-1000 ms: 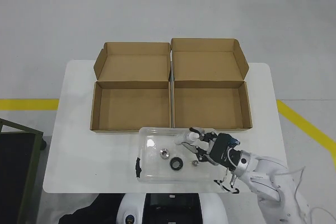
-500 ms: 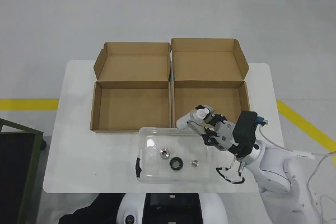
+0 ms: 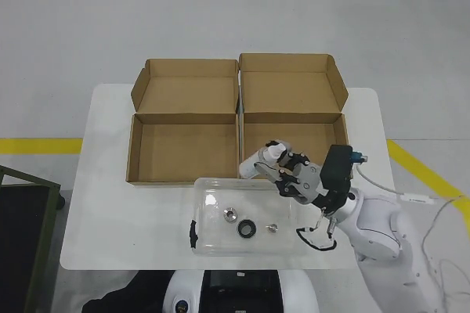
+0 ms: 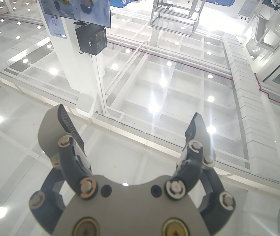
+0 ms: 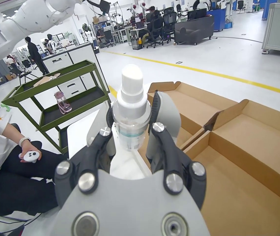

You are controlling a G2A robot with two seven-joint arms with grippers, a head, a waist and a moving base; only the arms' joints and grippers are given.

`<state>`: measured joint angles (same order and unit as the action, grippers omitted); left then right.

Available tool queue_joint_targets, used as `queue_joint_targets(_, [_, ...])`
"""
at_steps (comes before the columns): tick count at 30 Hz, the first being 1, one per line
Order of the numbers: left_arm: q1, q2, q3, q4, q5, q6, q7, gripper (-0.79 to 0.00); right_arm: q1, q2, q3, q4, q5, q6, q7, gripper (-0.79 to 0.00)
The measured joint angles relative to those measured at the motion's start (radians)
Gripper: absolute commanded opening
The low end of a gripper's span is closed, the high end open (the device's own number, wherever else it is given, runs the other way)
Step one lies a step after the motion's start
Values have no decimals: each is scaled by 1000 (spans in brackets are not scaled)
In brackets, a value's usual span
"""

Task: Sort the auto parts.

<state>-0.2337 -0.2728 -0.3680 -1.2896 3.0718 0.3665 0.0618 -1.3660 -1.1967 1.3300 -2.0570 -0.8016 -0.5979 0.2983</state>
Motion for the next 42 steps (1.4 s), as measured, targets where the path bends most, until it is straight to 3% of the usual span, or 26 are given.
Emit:
queue_joint_targets(27, [0, 0, 0, 0, 0, 0, 0, 0, 160, -13, -136, 248, -393, 197, -19, -785])
queue_joint_targets(42, [0, 0, 0, 0, 0, 0, 0, 0, 267, -33, -211, 425, -433, 257, -8, -785])
